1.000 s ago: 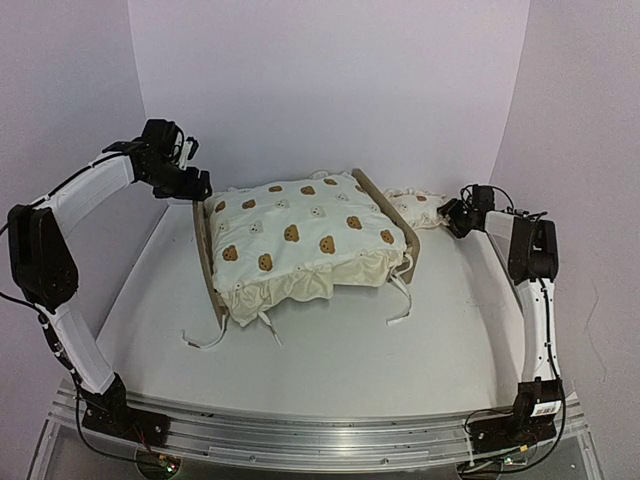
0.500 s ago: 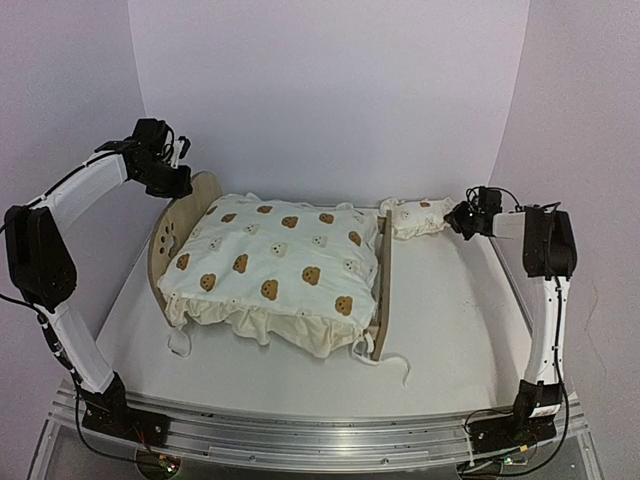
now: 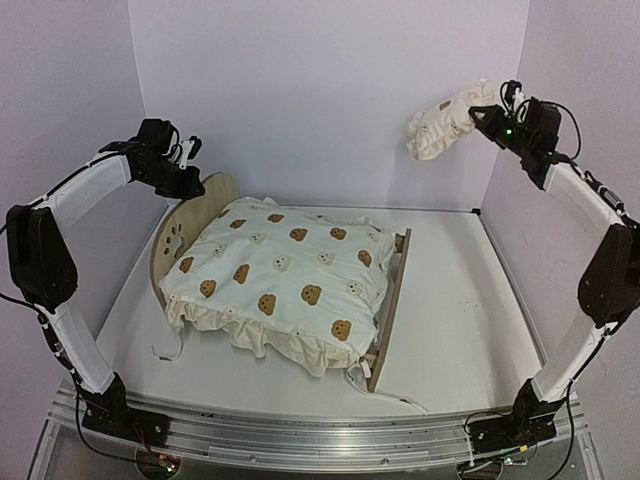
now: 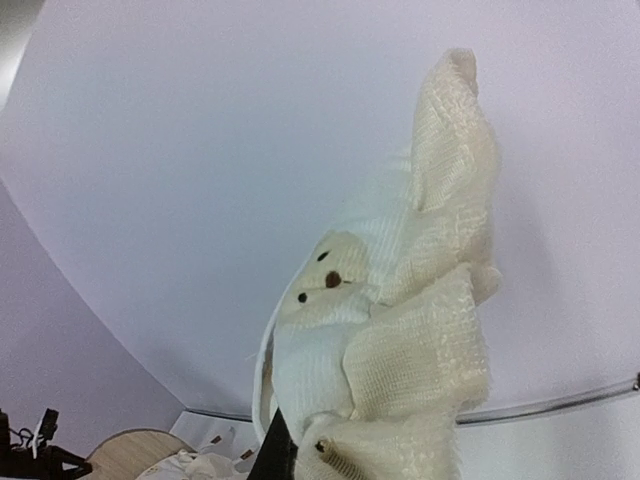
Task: Set up the pet bed
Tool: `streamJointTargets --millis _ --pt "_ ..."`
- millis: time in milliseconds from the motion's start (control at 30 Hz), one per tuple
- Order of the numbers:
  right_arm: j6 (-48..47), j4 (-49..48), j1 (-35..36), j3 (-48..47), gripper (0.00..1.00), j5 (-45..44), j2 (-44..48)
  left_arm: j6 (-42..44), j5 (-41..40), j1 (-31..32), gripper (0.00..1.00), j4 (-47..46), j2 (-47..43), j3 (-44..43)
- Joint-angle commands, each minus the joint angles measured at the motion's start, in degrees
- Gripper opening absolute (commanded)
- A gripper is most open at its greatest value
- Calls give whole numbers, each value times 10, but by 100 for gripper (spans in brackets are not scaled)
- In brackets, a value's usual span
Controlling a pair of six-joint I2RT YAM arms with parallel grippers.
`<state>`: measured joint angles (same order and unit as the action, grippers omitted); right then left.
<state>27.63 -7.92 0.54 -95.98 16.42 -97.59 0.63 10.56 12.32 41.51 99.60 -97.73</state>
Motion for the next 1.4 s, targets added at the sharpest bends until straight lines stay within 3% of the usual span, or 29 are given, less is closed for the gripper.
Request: streamJointTargets --millis 0,167,367,433,533,600,700,867,1033,1200,1267,1367 --pt "-17 14 60 -35 0 57 2 -73 51 5 3 -44 5 -3" --pt "11 16 141 -88 0 171 -28 -30 20 5 39 -49 1 -34" --pt "67 11 254 -144 0 279 -91 72 -9 5 59 -125 -66 -37" --pt "84 10 290 -170 0 298 -117 133 32 5 61 -179 -103 -16" --pt "119 10 337 -218 0 324 -166 238 163 6 63 -221 -167 24" --pt "142 10 360 -248 0 324 -200 301 243 12 69 -201 -201 43" --pt "154 10 389 -270 0 309 -239 339 271 54 74 -116 -220 43" --pt "182 -16 414 -282 0 297 -274 276 265 101 77 -12 -223 70" --pt "200 -40 423 -271 0 298 -281 211 191 113 76 -21 -223 125" --pt "220 -68 430 -257 0 303 -283 189 151 120 70 -8 -182 112" --pt "226 -77 431 -254 0 305 -284 180 170 121 62 -14 -178 114" --pt "229 -83 432 -244 0 302 -284 166 206 124 36 -26 -179 119"
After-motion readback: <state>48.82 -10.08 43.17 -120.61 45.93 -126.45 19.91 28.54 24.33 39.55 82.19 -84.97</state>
